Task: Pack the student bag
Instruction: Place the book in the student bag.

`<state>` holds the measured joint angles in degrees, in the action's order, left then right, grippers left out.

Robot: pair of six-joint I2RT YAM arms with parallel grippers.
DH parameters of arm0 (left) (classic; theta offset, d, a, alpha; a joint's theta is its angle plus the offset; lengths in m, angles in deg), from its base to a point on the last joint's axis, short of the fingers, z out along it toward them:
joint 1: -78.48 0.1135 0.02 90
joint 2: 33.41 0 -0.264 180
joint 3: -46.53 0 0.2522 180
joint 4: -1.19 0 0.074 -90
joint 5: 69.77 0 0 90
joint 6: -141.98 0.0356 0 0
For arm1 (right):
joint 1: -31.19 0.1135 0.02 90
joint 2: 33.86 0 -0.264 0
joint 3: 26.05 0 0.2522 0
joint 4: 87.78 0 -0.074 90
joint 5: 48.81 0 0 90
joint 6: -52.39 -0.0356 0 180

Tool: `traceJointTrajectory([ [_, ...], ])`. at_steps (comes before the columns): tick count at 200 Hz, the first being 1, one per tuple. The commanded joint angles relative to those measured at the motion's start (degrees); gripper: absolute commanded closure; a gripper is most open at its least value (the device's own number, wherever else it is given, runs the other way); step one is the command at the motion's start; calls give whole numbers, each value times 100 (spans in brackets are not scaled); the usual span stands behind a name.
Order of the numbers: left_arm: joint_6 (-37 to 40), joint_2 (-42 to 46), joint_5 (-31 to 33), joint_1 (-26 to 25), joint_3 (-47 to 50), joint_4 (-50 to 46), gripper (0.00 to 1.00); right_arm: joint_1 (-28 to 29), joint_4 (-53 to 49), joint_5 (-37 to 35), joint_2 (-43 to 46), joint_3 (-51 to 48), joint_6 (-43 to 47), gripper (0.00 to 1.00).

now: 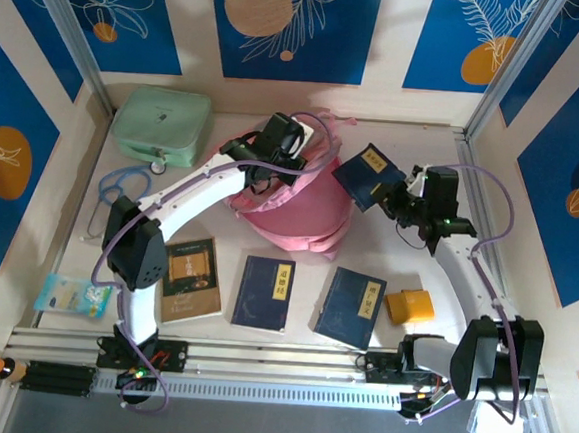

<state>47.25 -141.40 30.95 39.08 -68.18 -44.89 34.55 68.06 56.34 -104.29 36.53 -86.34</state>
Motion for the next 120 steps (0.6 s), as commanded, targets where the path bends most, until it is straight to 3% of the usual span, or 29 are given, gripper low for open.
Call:
traceJointTrajectory([
  [1,-168,542,-202,29,-41,802,100,217,943,706,-276,-153,-593,100],
  [49,-192,603,-422,37,-48,937,100,799,2210,1105,-1257,137,-1408,100],
  [120,-429,792,-786,89,37,1134,100,1471,2571,30,-2944,1057,-1715,100],
])
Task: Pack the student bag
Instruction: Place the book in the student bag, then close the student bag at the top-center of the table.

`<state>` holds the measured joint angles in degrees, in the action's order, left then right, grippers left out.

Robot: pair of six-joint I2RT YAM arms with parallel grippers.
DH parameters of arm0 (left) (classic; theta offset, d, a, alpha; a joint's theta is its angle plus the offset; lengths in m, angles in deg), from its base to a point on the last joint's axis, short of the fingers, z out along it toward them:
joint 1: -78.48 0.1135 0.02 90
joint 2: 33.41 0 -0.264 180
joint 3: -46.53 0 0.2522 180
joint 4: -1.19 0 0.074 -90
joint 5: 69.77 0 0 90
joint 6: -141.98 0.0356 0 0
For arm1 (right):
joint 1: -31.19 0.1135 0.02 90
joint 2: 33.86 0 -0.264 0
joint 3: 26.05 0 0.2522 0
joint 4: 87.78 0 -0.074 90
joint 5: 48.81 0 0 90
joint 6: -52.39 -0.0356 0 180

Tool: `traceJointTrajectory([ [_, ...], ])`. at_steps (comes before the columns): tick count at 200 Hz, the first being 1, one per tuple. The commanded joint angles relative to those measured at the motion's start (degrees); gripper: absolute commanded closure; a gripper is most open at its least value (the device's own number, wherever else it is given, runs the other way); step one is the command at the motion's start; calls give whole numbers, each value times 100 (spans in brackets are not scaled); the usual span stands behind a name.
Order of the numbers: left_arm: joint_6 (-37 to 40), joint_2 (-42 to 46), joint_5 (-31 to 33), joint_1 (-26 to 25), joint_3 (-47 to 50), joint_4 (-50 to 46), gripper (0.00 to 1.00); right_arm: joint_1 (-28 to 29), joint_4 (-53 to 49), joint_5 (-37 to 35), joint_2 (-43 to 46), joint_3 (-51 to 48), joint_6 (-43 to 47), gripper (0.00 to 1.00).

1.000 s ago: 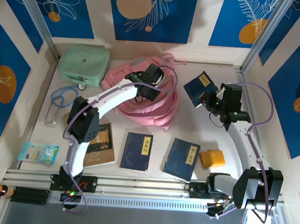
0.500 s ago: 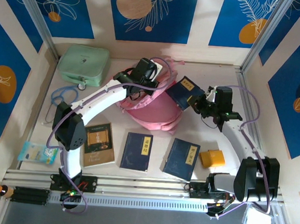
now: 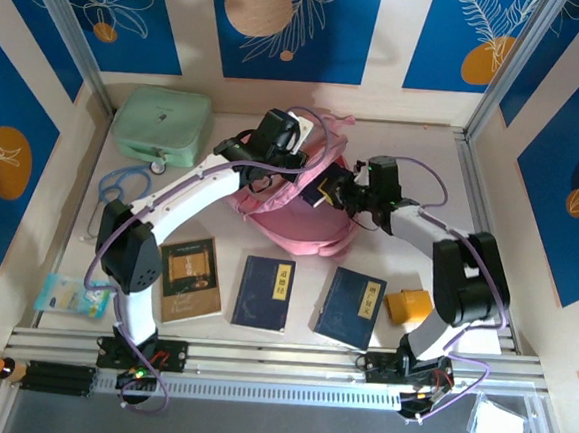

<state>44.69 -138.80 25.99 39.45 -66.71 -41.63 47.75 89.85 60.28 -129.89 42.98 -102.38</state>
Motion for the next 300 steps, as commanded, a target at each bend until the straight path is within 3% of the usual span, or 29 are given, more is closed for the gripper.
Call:
traceJointTrajectory([
  [1,-175,534,-292,48,-108,811,100,157,399,-372,-409,431,-108,100],
  [47,-328,580,-432,136,73,950,100,294,1529,-217,-1693,936,-939,100],
  [98,-518,570,-673,284,116,973,100,441,1041,-216,-2523,1980,-990,100],
  [112,-572,558,-705,320,133,977,100,467,883,-71,-2699,2245,-941,93],
  [134,-631,545,-734,364,187,1027,100,445,1340,288,-2741,2198,-994,72],
  [155,-660,503,-675,395,243,1040,100,372,1387,255,-2326,1803,-924,51],
  [198,-773,351,-601,526,434,1086,100,205,-241,-286,-856,951,-88,29],
  [235,-892,-3,-582,612,444,1200,100,55,-559,-816,352,-288,33,28],
  [284,-1093,-867,-858,611,-41,1033,100,-39,-1703,-2414,1844,-899,630,27],
  [300,-1187,-1058,-957,610,-111,893,72,-112,-2120,-2702,2134,-806,935,26],
])
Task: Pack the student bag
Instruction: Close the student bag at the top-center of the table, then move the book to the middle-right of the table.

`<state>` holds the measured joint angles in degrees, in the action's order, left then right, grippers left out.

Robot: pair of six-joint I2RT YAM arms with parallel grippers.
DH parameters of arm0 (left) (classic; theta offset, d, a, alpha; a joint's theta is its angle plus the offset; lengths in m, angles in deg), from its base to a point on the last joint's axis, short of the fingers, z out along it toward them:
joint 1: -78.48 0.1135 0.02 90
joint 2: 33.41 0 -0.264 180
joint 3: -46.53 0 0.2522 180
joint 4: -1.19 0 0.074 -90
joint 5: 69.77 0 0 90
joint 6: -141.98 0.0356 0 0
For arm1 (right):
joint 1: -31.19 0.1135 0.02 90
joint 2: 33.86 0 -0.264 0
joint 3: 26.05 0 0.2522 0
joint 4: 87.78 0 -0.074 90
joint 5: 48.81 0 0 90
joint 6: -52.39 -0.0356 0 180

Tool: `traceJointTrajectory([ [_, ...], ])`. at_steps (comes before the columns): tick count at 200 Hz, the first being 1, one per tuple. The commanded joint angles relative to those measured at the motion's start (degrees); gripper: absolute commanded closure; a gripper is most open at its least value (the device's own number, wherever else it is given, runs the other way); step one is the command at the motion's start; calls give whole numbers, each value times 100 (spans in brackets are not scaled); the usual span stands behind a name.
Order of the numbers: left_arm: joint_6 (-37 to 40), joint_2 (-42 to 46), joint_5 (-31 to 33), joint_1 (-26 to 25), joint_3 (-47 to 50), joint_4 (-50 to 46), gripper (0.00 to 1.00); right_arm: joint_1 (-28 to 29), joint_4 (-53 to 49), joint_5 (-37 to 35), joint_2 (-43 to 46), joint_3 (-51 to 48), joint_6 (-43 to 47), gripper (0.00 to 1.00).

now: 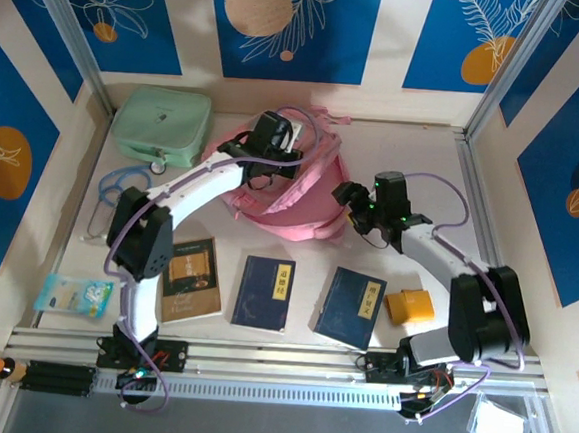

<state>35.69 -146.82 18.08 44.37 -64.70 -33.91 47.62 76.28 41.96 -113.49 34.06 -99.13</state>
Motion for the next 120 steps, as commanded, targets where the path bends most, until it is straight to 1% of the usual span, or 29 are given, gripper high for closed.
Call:
traceJointTrajectory([
  [1,-295,-263,-169,117,-310,113,70,-106,-791,-874,507,90,629,26],
  [10,-366,-273,-226,118,-268,73,55,-154,-1051,-925,584,204,780,26],
  [20,-452,-209,-312,116,-139,83,45,-194,-1380,-934,633,320,932,26],
  [40,-608,77,-448,122,268,104,31,-210,-2163,-861,656,453,1161,26],
  [54,-632,341,-620,117,628,107,22,-201,-2577,-694,718,349,1236,26],
  [72,-585,671,-843,118,1154,257,12,-136,-2930,-408,863,40,1195,26],
  [92,-612,996,-738,130,1703,436,1,46,-3086,-77,956,-318,1091,26],
  [97,-620,1053,-711,135,1809,481,0,122,-3100,-42,952,-387,1058,26],
  [120,-656,1158,-637,158,2021,554,0,397,-3129,78,845,-630,901,26],
])
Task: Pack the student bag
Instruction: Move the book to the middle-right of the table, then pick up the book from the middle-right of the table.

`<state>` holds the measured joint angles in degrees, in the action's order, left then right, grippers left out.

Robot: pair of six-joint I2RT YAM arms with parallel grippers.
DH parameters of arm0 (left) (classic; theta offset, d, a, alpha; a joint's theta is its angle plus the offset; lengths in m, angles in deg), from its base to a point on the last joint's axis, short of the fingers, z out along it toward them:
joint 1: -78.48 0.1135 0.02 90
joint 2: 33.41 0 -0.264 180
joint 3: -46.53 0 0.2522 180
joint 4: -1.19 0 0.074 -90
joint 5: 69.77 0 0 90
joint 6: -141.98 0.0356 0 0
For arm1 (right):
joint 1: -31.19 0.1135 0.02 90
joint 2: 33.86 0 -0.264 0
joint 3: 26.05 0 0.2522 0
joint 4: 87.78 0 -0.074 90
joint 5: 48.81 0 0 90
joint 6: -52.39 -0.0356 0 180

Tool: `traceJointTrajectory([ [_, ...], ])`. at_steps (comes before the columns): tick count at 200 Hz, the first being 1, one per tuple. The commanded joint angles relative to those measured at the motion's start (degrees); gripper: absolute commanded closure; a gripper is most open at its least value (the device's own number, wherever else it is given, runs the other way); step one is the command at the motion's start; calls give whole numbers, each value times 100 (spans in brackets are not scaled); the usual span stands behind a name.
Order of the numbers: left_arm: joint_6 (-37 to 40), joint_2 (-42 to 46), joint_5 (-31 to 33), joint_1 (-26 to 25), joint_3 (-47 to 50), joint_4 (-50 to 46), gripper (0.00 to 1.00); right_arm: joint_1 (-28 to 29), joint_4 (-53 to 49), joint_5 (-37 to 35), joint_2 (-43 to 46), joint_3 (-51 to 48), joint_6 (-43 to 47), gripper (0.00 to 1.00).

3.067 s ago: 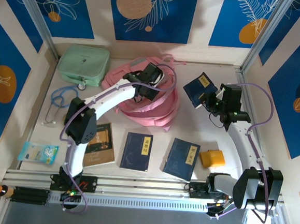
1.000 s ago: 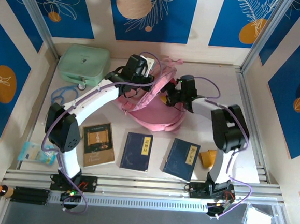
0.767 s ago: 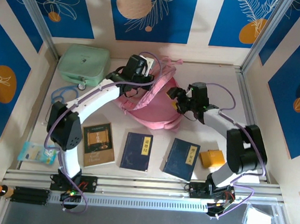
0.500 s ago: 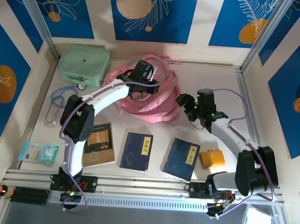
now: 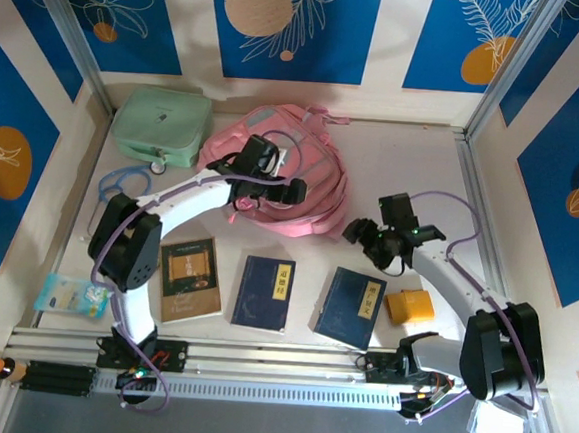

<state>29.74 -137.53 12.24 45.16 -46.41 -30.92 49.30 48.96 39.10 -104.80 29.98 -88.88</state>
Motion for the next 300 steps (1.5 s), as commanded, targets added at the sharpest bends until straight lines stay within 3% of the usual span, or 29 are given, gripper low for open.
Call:
traceJointTrajectory([
  [1,-66,227,-58,75,192,254,0,237,-394,370,-34,-233,-136,26],
  [73,26,236,-47,77,109,248,0,272,-363,172,-666,-402,-253,26],
  [109,10,241,-133,71,59,241,0,202,241,105,-953,-667,-234,30],
  [174,-289,295,-519,41,174,327,0,-368,594,141,-1689,296,860,30],
  [198,-553,228,-817,-28,227,539,0,-378,155,149,-2121,935,1316,32],
  [235,-957,27,-1005,-287,84,508,0,-408,-48,193,-1467,868,1166,33],
  [300,-1288,-561,-448,-1328,-648,-359,8,-495,-671,-197,-331,-25,399,33],
])
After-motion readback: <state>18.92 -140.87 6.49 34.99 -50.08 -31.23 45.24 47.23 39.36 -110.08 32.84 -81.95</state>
